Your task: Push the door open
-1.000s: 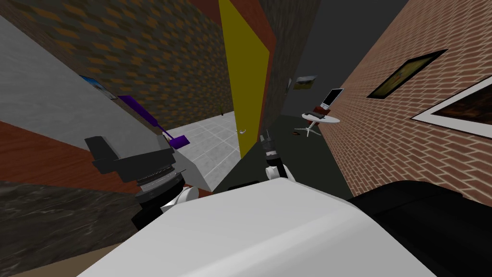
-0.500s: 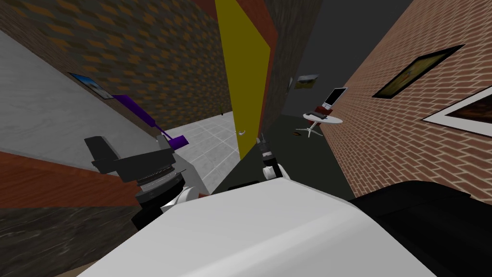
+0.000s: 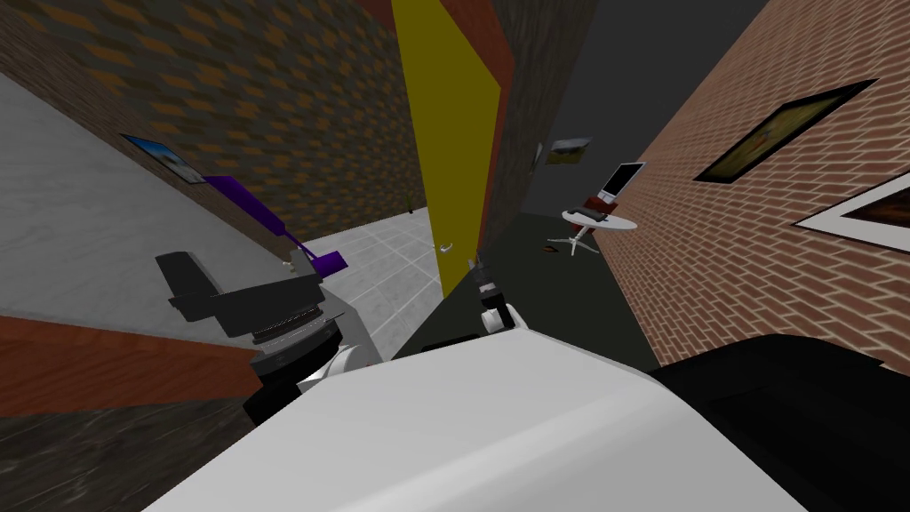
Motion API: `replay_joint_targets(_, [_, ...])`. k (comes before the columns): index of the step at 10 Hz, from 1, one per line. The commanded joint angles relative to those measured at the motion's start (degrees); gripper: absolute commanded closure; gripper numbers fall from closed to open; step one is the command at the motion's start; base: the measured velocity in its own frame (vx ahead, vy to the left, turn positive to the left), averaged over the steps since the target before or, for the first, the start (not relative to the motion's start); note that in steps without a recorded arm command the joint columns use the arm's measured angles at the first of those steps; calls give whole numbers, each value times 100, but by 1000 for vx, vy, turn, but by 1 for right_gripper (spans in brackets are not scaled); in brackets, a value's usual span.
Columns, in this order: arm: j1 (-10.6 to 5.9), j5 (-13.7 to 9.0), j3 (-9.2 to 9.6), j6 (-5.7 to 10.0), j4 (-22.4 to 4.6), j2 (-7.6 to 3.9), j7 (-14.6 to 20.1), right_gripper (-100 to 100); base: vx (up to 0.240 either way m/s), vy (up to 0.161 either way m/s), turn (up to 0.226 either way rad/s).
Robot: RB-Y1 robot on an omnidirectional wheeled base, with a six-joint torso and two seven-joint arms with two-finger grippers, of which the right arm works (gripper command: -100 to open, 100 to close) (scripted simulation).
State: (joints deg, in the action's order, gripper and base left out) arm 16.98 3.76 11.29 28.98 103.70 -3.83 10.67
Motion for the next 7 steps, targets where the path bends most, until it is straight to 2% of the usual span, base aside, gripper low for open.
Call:
replay_joint_targets(1, [-154, 20, 66, 95, -286, -25, 27, -100, 70, -63, 13])
replay_joint_targets(2, [-154, 20, 66, 95, -347, -25, 27, -100, 56, -45, 11])
replay_joint_targets(5, [-395, 79, 239, 260, -896, -50, 57, -100, 73, -57, 10])
replay_joint_targets(6, [-395, 79, 239, 260, -953, -50, 57, -100, 68, -51, 8])
replay_joint_targets(7, [-477, 99, 298, 316, -1158, -55, 67, -100, 59, -48, 5])
